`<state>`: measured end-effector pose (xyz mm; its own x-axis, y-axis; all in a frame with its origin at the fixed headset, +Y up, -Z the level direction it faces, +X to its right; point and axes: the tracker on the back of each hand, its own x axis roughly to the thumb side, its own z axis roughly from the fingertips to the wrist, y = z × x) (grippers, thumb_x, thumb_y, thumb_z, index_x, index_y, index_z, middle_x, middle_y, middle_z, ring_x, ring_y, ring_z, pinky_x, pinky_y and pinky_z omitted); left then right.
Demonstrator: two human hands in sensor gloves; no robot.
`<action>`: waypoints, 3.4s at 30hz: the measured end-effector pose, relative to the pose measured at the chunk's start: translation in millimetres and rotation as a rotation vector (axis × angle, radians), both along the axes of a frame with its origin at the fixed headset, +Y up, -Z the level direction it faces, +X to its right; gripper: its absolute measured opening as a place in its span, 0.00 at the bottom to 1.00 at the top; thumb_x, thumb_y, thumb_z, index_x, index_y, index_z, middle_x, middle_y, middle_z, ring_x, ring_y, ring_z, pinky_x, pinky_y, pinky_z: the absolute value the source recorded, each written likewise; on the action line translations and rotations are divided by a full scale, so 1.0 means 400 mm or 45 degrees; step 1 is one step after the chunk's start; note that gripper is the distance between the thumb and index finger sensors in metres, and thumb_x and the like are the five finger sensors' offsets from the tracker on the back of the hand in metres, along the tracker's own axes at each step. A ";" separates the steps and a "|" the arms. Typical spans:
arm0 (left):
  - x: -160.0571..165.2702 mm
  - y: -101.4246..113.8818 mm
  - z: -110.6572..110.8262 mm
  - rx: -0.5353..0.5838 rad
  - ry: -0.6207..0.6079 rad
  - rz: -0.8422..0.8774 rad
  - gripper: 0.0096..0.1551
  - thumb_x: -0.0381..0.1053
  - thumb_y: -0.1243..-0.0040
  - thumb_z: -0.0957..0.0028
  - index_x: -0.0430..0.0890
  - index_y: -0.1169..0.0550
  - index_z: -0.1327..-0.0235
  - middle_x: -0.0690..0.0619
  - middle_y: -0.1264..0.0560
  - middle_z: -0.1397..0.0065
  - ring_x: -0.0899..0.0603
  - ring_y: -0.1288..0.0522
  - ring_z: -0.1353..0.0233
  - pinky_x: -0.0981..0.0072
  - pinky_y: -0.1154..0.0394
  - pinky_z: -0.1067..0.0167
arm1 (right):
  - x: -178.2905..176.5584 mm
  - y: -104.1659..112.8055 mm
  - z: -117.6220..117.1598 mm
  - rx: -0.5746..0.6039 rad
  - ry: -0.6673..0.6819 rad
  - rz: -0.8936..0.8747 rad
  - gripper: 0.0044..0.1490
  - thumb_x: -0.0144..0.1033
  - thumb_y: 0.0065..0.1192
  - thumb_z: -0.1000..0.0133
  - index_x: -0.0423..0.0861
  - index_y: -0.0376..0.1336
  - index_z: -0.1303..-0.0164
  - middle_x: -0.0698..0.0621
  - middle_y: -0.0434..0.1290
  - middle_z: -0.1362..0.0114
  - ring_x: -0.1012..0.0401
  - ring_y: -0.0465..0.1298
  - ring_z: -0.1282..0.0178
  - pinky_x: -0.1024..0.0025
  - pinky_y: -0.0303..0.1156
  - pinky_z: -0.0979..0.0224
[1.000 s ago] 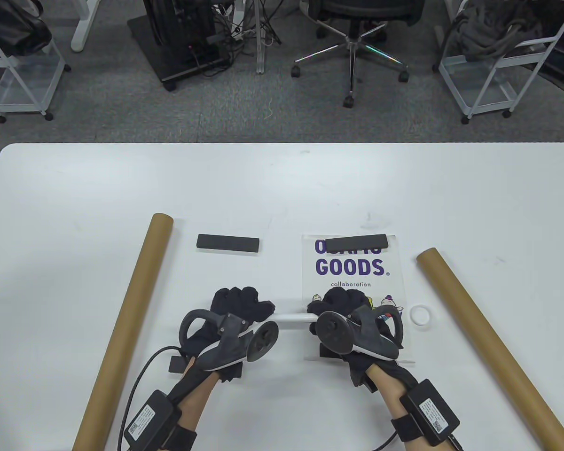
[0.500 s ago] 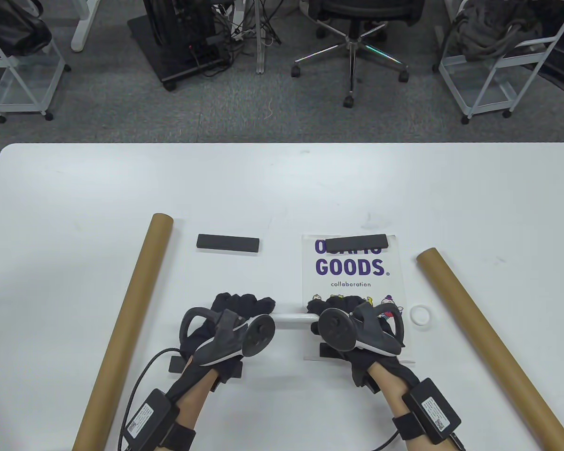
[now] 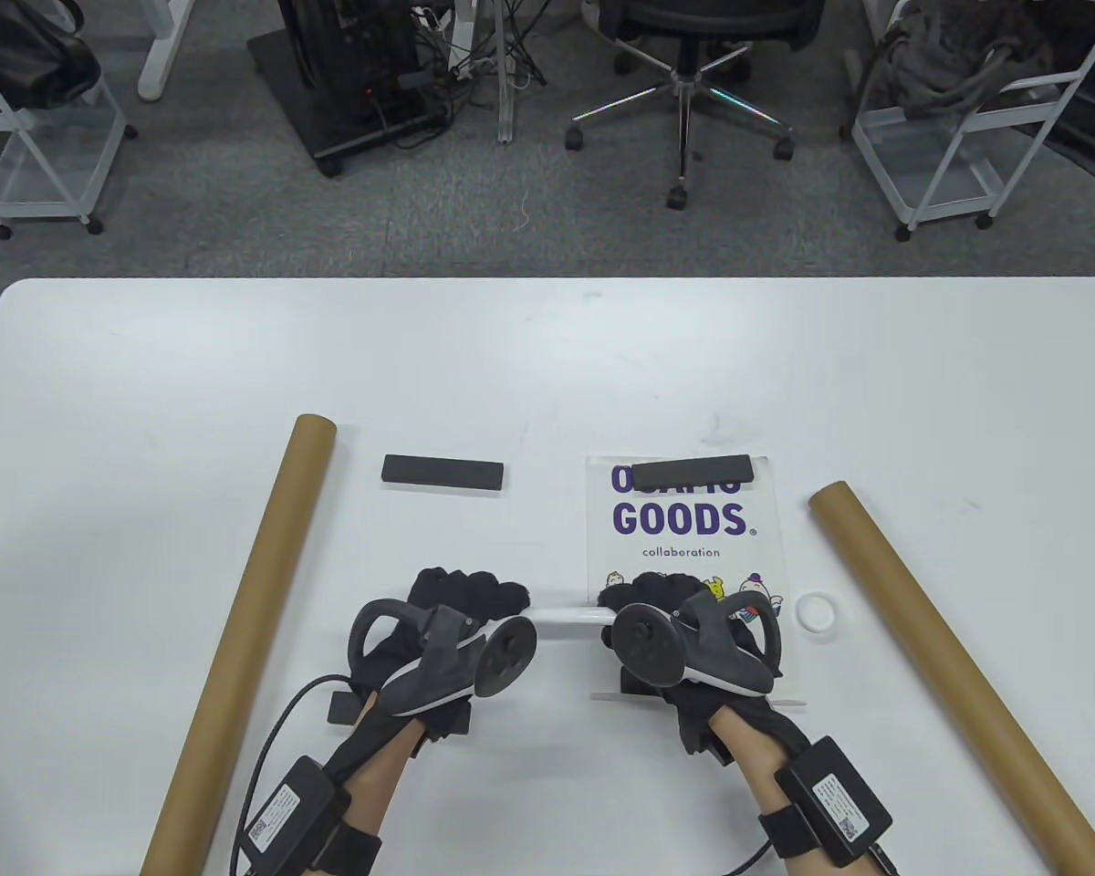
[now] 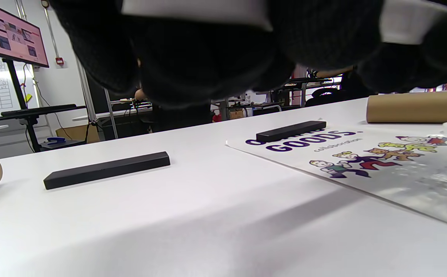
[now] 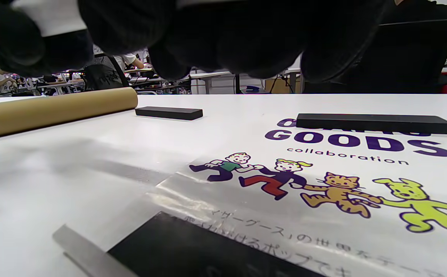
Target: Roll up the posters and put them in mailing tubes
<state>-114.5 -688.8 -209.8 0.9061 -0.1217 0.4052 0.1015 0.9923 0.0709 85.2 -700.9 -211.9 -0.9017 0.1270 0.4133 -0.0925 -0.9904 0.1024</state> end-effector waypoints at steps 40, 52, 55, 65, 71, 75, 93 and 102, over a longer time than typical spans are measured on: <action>-0.004 0.009 0.005 0.044 -0.021 -0.011 0.29 0.63 0.43 0.49 0.63 0.22 0.32 0.58 0.22 0.34 0.47 0.19 0.39 0.44 0.27 0.24 | -0.001 0.007 0.009 0.202 -0.020 0.035 0.34 0.43 0.58 0.49 0.50 0.64 0.30 0.42 0.65 0.27 0.42 0.70 0.35 0.30 0.62 0.26; -0.009 0.017 0.005 0.103 -0.022 0.049 0.32 0.63 0.41 0.52 0.60 0.20 0.32 0.61 0.16 0.38 0.49 0.14 0.40 0.48 0.24 0.24 | 0.011 0.011 0.003 0.167 -0.022 -0.012 0.33 0.44 0.59 0.50 0.49 0.65 0.32 0.50 0.77 0.36 0.48 0.80 0.38 0.38 0.69 0.27; -0.007 0.013 0.006 0.101 -0.025 0.035 0.31 0.63 0.43 0.51 0.61 0.20 0.33 0.62 0.17 0.38 0.49 0.15 0.38 0.47 0.25 0.24 | 0.011 0.009 0.001 0.147 -0.018 -0.015 0.33 0.43 0.59 0.49 0.49 0.65 0.32 0.50 0.77 0.35 0.47 0.80 0.38 0.37 0.69 0.27; -0.024 0.013 -0.002 0.058 0.011 0.082 0.39 0.65 0.42 0.51 0.61 0.28 0.23 0.55 0.25 0.22 0.44 0.21 0.27 0.43 0.28 0.22 | 0.019 0.013 -0.001 0.153 -0.036 -0.017 0.32 0.43 0.60 0.49 0.49 0.66 0.33 0.51 0.77 0.35 0.47 0.79 0.39 0.37 0.68 0.27; -0.067 0.037 -0.014 0.072 0.079 0.032 0.48 0.70 0.44 0.53 0.57 0.34 0.15 0.48 0.33 0.11 0.38 0.27 0.17 0.39 0.30 0.21 | 0.056 0.019 -0.017 0.129 -0.115 -0.036 0.32 0.43 0.61 0.49 0.50 0.66 0.33 0.50 0.76 0.34 0.47 0.79 0.38 0.36 0.68 0.26; -0.125 0.057 -0.027 0.102 0.192 0.034 0.51 0.72 0.45 0.53 0.57 0.38 0.13 0.43 0.38 0.08 0.34 0.31 0.14 0.37 0.32 0.20 | 0.088 0.016 -0.030 0.100 -0.176 -0.054 0.32 0.43 0.61 0.50 0.50 0.66 0.33 0.49 0.76 0.33 0.46 0.78 0.36 0.35 0.67 0.26; -0.328 0.017 -0.081 -0.022 0.751 0.104 0.65 0.71 0.38 0.57 0.42 0.44 0.10 0.32 0.43 0.09 0.26 0.35 0.14 0.31 0.35 0.21 | 0.110 0.011 -0.041 0.082 -0.194 -0.116 0.33 0.43 0.62 0.50 0.50 0.66 0.33 0.49 0.76 0.33 0.46 0.78 0.36 0.35 0.67 0.26; -0.388 -0.038 -0.100 -0.291 0.957 0.115 0.66 0.71 0.39 0.54 0.39 0.47 0.09 0.29 0.46 0.08 0.23 0.38 0.14 0.29 0.38 0.20 | 0.109 0.009 -0.041 0.059 -0.174 -0.122 0.33 0.43 0.62 0.50 0.49 0.66 0.33 0.49 0.76 0.34 0.46 0.78 0.37 0.35 0.67 0.26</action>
